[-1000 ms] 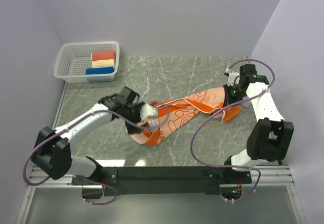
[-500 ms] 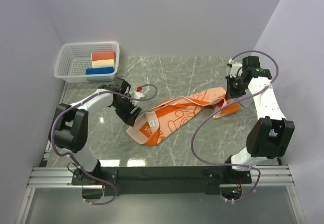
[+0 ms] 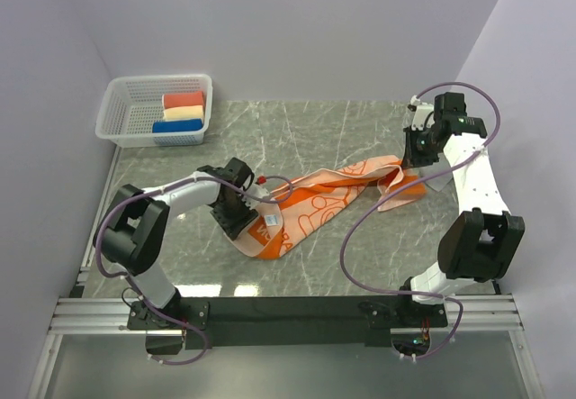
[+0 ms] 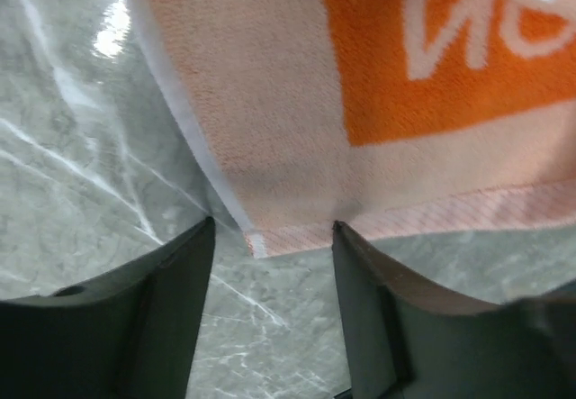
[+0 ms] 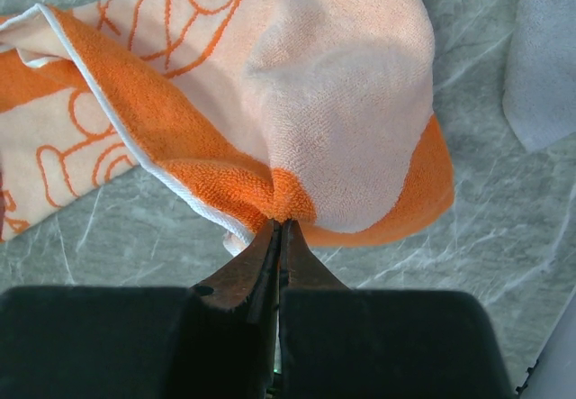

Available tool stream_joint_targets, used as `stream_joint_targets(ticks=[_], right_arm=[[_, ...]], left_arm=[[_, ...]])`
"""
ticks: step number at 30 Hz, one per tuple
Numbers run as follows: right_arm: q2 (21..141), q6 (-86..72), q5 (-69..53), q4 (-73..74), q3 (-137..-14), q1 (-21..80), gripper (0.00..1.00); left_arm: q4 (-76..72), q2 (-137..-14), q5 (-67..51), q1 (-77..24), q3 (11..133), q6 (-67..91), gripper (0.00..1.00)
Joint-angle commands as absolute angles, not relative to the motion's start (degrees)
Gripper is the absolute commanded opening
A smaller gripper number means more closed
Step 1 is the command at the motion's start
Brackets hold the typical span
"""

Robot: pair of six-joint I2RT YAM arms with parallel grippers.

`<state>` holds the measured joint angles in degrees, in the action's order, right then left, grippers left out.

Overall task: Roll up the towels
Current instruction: Flatten the towel

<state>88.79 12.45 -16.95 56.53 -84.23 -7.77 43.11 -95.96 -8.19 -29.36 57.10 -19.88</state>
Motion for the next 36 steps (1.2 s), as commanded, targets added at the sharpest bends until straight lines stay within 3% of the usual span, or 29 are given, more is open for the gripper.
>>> stream_joint_targets(ticks=[1, 3, 4, 6, 7, 8, 14, 21, 26, 31, 36], right_arm=[[88.9, 11.6, -16.3, 56.1, -86.5, -7.9, 0.0], [88.8, 11.5, -16.3, 55.9, -86.3, -7.9, 0.0], [88.8, 11.5, -16.3, 55.9, -86.3, -8.0, 0.0], [88.9, 11.3, -16.3, 56.0, -86.6, -8.0, 0.0], [88.9, 11.3, -16.3, 56.1, -86.7, -8.0, 0.0], [88.9, 11.3, -16.3, 56.2, -87.0, -8.1, 0.0], [88.5, 10.5, -17.6, 56.7, -92.4, -9.3, 0.0], [89.5, 12.9, -17.8, 62.6, -106.4, -9.8, 0.0], [83.7, 16.7, -17.2, 64.7, -106.9, -11.3, 0.0], [73.2, 20.8, -12.4, 61.1, -97.2, -11.6, 0.0], [70.2, 21.6, -14.9, 63.8, -97.7, -11.6, 0.0]], left_arm=[[39.5, -98.2, -5.8, -31.1, 54.9, -15.5, 0.55], [38.4, -98.8, -3.7, -31.7, 54.6, -13.5, 0.46], [38.0, -99.1, -3.1, -31.6, 54.8, -12.9, 0.34], [37.4, -99.7, -1.9, -30.2, 56.2, -12.0, 0.2], [37.5, -99.8, -1.9, -29.0, 57.1, -12.0, 0.05], [38.4, -99.8, -2.9, -25.9, 58.3, -12.1, 0.0], [41.8, -97.0, -4.3, -15.1, 74.2, -17.2, 0.0], [42.3, -90.7, 1.4, -13.0, 87.2, -21.8, 0.0], [39.9, -80.5, 2.8, -11.2, 84.6, -20.7, 0.0], [29.3, -65.1, 9.9, -11.2, 69.6, -23.6, 0.0], [34.6, -57.9, 8.6, -11.1, 70.1, -20.9, 0.0]])
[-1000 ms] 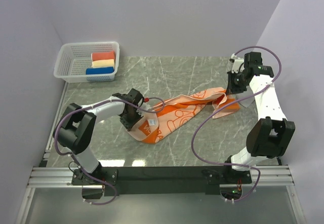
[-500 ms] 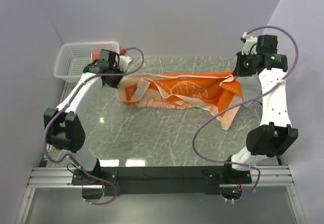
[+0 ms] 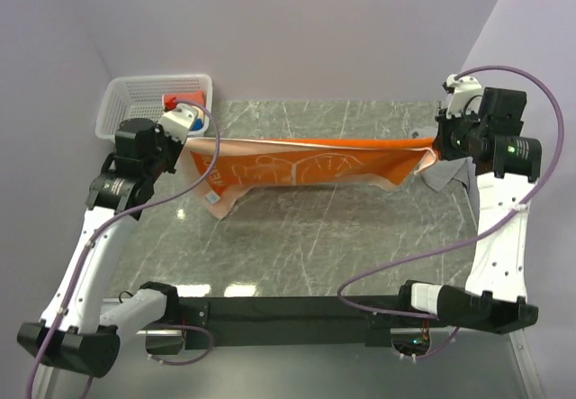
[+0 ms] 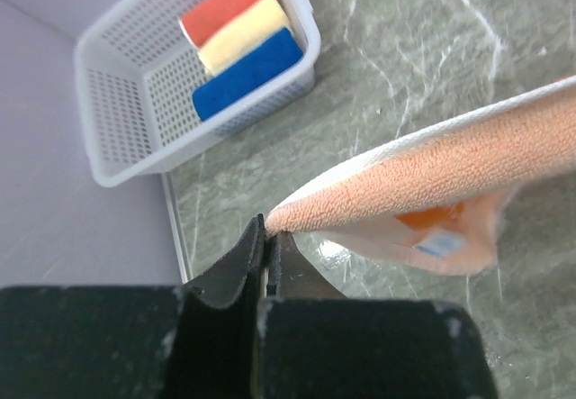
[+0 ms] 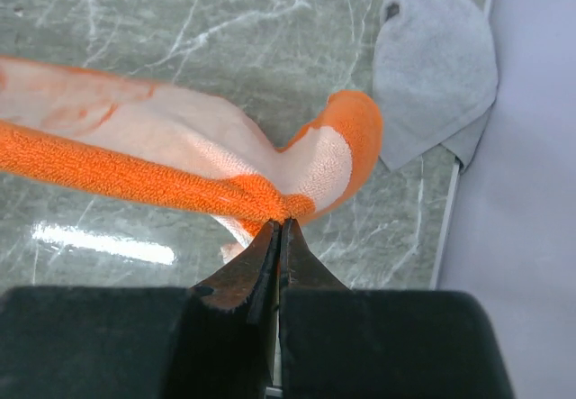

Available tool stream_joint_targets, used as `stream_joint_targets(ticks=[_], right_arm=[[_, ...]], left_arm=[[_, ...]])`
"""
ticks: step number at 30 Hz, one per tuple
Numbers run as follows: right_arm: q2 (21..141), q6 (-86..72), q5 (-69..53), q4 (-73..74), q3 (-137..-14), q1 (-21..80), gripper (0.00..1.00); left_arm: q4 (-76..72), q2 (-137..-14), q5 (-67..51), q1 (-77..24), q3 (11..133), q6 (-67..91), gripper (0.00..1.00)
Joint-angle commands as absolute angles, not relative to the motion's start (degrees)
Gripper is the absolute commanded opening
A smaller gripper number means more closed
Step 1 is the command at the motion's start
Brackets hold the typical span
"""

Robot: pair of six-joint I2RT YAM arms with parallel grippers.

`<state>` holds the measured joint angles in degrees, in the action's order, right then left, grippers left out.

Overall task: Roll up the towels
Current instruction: Flatten the towel

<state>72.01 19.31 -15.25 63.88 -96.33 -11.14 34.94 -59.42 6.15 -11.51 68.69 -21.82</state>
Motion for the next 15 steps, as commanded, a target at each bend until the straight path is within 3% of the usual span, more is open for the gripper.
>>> stream_joint_targets(ticks=[1, 8, 15], right_arm=[[69.4, 21.7, -16.0, 64.6, -98.3, -11.6, 0.0], [61.5, 23.7, -17.3, 71.3, -99.7, -11.6, 0.0], [55.2, 28.8, -11.3, 74.6, -92.0, -11.6, 0.0]], left_arm=[[35.9, -56.4, 5.5, -11.1, 71.0, -20.7, 0.0], [45.5, -51.0, 2.5, -11.1, 78.3, -16.5, 0.0], [52.9, -49.7, 4.6, -11.1, 78.9, -17.6, 0.0]])
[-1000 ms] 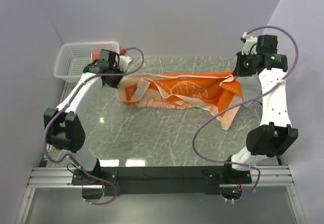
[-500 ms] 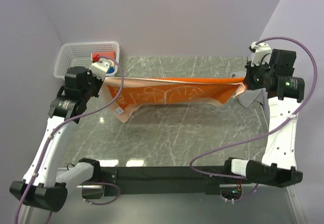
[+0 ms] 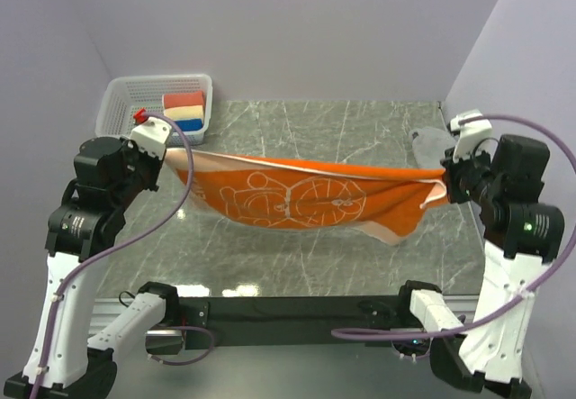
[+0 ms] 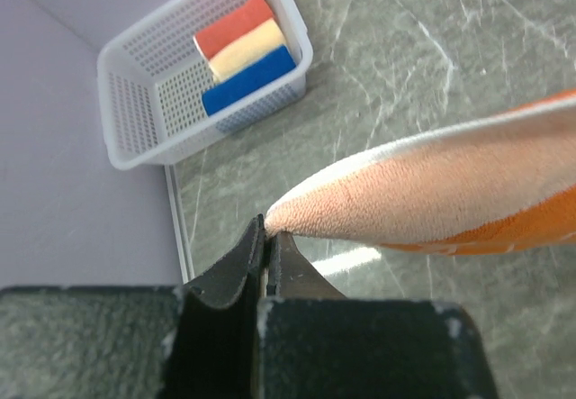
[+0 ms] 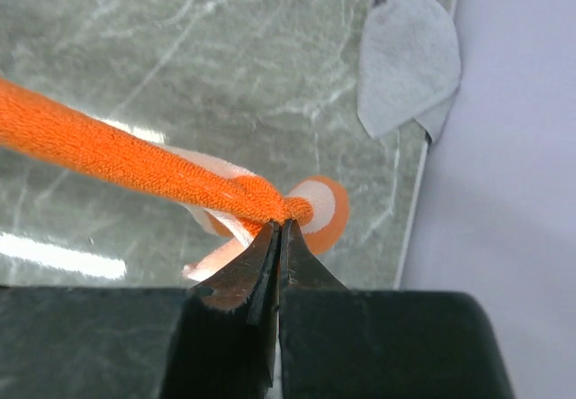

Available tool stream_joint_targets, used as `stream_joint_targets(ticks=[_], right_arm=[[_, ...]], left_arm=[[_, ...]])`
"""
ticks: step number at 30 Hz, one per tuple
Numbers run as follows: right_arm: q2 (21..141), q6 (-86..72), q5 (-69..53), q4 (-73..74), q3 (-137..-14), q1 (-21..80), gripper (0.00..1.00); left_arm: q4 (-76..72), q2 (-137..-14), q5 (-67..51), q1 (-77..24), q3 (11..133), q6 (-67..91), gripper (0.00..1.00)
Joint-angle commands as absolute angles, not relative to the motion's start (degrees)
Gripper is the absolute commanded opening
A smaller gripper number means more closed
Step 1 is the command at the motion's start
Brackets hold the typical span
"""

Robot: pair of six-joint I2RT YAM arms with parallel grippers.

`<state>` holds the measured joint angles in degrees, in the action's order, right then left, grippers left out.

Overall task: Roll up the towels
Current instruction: Flatten the towel

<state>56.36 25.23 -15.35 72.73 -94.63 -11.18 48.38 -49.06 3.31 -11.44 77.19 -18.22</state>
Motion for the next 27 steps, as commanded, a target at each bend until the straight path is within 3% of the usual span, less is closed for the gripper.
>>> stream_joint_targets(ticks=[1, 5, 10, 17, 18, 20, 21, 22, 24, 27], right_arm=[[55.5, 29.1, -10.9, 74.3, -91.4, -11.6, 0.0], [60.1, 26.4, -12.0, 71.0, -89.4, -11.0, 0.0], [72.4, 22.2, -8.3, 58.8, -86.4, -7.7, 0.0], [94.5, 13.3, -8.2, 50.6, -99.7, -5.6, 0.0], [99.1, 12.2, -8.0, 50.2, -101.7, -5.2, 0.09], [104.3, 10.2, -8.3, 52.4, -109.8, -5.0, 0.36], [108.7, 9.7, -8.6, 56.1, -112.7, -5.4, 0.52], [110.1, 9.2, -8.7, 57.6, -114.9, -5.7, 0.56], [109.5, 9.5, -9.1, 59.1, -116.9, -6.9, 0.61], [103.8, 12.9, -10.0, 58.7, -110.9, -9.0, 0.57]], left_arm=[[53.4, -50.2, 4.7, -11.1, 78.9, -17.8, 0.0], [52.9, -53.5, 6.3, -11.1, 77.0, -18.1, 0.0], [42.0, -62.7, 8.4, -11.0, 70.8, -18.3, 0.0], [25.8, -82.9, 10.0, -9.9, 72.5, -18.7, 0.01], [24.2, -85.1, 9.5, -9.7, 73.6, -18.7, 0.0], [24.6, -92.0, 9.1, -9.2, 79.1, -18.5, 0.27], [25.8, -96.2, 9.0, -9.0, 81.5, -17.4, 0.52], [27.2, -97.9, 8.4, -7.7, 83.9, -16.7, 0.58], [34.1, -99.8, 2.1, -5.5, 90.2, -14.4, 0.6], [37.3, -97.5, -3.8, -3.0, 87.9, -15.3, 0.56]])
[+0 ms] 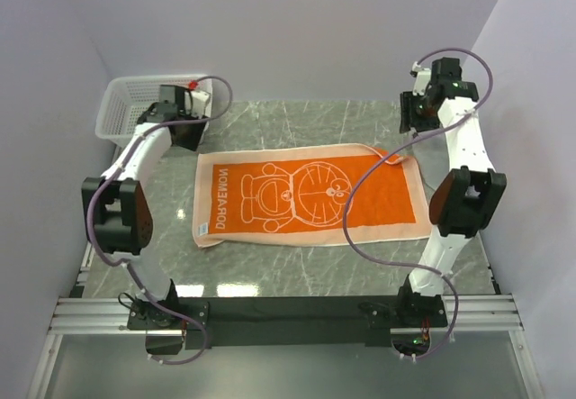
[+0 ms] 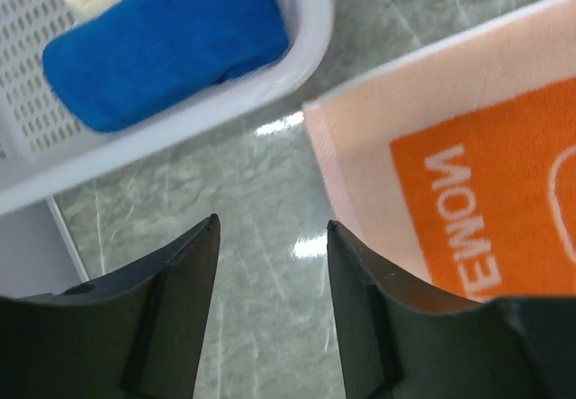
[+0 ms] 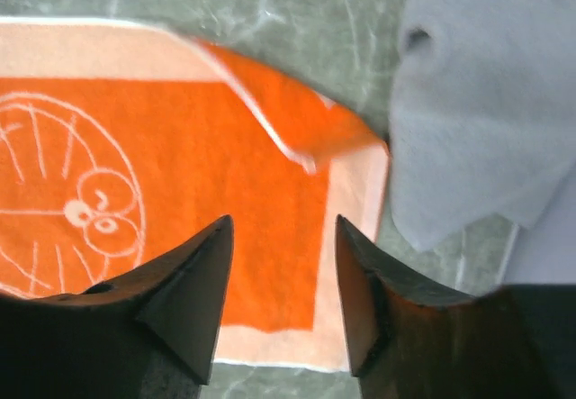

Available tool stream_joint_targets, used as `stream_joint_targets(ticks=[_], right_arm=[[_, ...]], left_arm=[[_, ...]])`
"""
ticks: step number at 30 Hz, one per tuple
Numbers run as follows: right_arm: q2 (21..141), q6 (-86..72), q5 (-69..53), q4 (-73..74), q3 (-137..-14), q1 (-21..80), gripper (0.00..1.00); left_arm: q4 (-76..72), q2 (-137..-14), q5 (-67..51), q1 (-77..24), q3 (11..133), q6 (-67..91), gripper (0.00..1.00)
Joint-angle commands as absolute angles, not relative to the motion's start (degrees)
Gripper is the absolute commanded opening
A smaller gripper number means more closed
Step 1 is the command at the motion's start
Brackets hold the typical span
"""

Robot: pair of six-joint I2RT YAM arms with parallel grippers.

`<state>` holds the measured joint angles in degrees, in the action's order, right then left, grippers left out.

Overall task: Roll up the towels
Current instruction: Flatten the towel

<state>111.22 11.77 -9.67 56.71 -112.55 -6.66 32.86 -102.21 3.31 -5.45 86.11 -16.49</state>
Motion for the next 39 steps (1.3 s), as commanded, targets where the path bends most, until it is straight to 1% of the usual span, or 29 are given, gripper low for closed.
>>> stream_joint_targets(ticks=[1, 2, 3, 4, 5, 6, 7, 8, 9, 10, 13, 14, 17, 21, 24, 28, 32, 35, 38, 39], right_arm=[[102.2, 14.5, -10.5, 59.2, -108.9, -9.2, 0.55], [100.7, 17.5, -11.2, 59.8, -104.1, -9.2, 0.52], [97.7, 19.0, -11.6, 60.7, -101.4, -9.1, 0.44], [96.2, 20.1, -11.9, 61.0, -98.5, -9.1, 0.4], [94.7, 21.9, -11.9, 61.1, -93.0, -9.1, 0.36], [92.1, 22.8, -12.0, 61.2, -89.9, -9.1, 0.29], [90.9, 24.2, -11.9, 61.1, -87.2, -9.1, 0.27], [89.9, 24.8, -11.6, 60.8, -82.5, -9.1, 0.25], [88.5, 25.6, -11.1, 60.6, -80.4, -9.1, 0.23], [88.0, 26.4, -10.8, 60.5, -78.6, -9.1, 0.23], [86.7, 27.6, -10.5, 59.9, -72.9, -9.1, 0.22], [86.9, 27.7, -10.5, 59.9, -71.1, -9.1, 0.21], [88.5, 27.9, -10.6, 59.0, -68.8, -9.1, 0.19], [90.9, 27.8, -9.3, 57.4, -66.8, -9.1, 0.18], [92.9, 27.2, -7.8, 55.6, -65.4, -9.1, 0.17], [95.3, 26.2, -7.2, 53.8, -64.5, -8.9, 0.16], [97.3, 25.6, -6.1, 52.1, -63.9, -8.4, 0.16], [98.9, 25.4, -4.4, 50.9, -63.3, -7.9, 0.15], [99.8, 25.2, -3.4, 50.0, -63.2, -7.6, 0.15], [100.1, 25.1, -3.2, 49.9, -63.2, -7.6, 0.15]], left_arm=[[38.0, -94.3, -6.0, -2.8, 86.1, -16.5, 0.56], [38.8, -92.6, -7.7, -2.7, 82.0, -19.0, 0.55], [39.9, -90.7, -8.8, -2.7, 79.9, -19.8, 0.54], [41.1, -87.3, -13.1, -2.7, 78.0, -20.8, 0.53], [43.2, -86.1, -14.8, -2.8, 74.7, -23.8, 0.5], [46.3, -84.8, -16.0, -2.9, 73.0, -24.9, 0.49], [48.8, -82.7, -19.6, -2.9, 71.6, -26.5, 0.5], [50.5, -81.7, -20.6, -2.9, 68.8, -29.8, 0.51], [52.4, -80.8, -22.2, -2.9, 67.5, -32.1, 0.52], [56.7, -78.7, -24.5, -2.9, 66.3, -34.3, 0.54], [62.2, -74.1, -25.9, -3.3, 61.4, -43.2, 0.55], [62.6, -73.0, -25.8, -3.4, 59.2, -46.6, 0.55], [62.1, -70.1, -24.5, -4.7, 55.2, -50.0, 0.56], [60.7, -70.0, -23.5, -8.8, 51.9, -50.7, 0.6], [58.0, -69.7, -22.7, -12.5, 49.4, -49.9, 0.6], [53.1, -70.1, -18.7, -16.9, 45.4, -48.7, 0.57], [51.1, -72.0, -16.0, -17.8, 43.0, -49.8, 0.54], [48.7, -72.7, -13.1, -17.8, 40.7, -50.9, 0.49], [46.3, -72.7, -11.2, -17.8, 39.2, -51.0, 0.32], [46.1, -72.3, -11.1, -17.8, 39.3, -50.8, 0.19]])
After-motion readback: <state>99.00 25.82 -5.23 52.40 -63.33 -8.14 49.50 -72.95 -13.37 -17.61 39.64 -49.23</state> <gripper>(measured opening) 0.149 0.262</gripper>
